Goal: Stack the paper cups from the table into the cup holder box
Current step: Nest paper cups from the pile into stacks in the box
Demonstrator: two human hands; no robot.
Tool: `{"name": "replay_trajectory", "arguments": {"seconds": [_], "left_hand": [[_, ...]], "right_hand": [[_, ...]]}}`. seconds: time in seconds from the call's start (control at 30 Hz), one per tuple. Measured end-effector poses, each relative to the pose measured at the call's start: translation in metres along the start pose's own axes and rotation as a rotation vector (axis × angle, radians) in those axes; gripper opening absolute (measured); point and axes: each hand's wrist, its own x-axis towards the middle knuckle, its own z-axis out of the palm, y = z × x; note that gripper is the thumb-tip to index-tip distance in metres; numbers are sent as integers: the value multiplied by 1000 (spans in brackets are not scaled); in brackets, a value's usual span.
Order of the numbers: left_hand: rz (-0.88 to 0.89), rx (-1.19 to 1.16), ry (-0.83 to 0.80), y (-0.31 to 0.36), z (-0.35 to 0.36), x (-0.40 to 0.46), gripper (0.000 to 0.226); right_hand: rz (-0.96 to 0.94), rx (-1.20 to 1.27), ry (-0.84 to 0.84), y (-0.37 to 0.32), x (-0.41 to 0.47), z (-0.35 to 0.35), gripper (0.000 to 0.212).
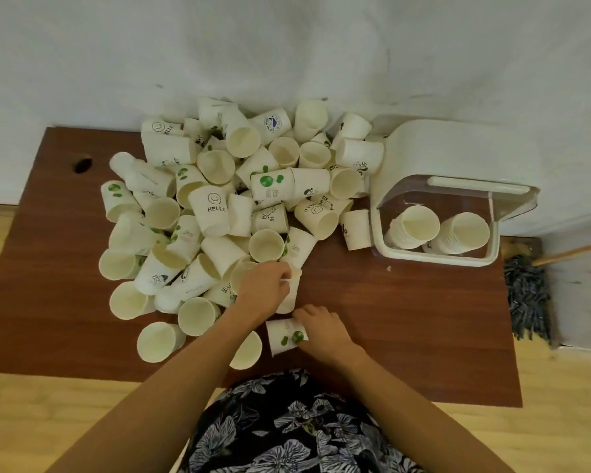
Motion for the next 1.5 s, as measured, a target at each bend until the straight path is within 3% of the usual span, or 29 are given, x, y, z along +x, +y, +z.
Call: {"name": "replay_trajectory", "arguments": {"seconds": [0.13, 0.3, 0.4, 0.5, 0.67, 0.73, 0.87, 1.0, 1.13, 1.27, 1.4, 1.5], "left_hand": [[28, -44, 42, 6, -6, -1, 13], [35, -100, 9, 17, -6, 0, 12], [69, -130, 35, 26, -6, 1, 11], [91, -126, 69, 38, -6, -1, 10], [24, -81, 150, 46, -7, -13, 10], [-15, -53, 163, 48, -8, -19, 11], [-38, -49, 183, 59, -6, -26, 11], [-2, -74, 201, 87, 0, -23, 10], [45, -103, 234, 129, 7, -15, 9], [138, -198, 295, 171, 11, -6, 9], [225, -293, 354, 214, 13, 3, 10], [296, -285, 396, 235, 19, 17, 10]], "right_hand": [[137, -1, 31, 9, -6, 4, 48], [360, 229, 95, 34, -19, -2, 82], [346, 205, 151, 46, -26, -9, 86], [191, 156, 168, 49, -24, -14, 89], [14, 5, 215, 39, -5, -17, 70], [50, -9, 202, 38, 1, -19, 59], [139, 53, 153, 54, -7, -22, 71], [215, 171, 160, 89, -30, -32, 48], [301, 315, 338, 124, -70, -58, 37], [274, 495, 641, 147, -119, -94, 19], [285, 515, 983, 170, -151, -126, 18], [303, 519, 1036, 191, -157, -146, 16]]}}
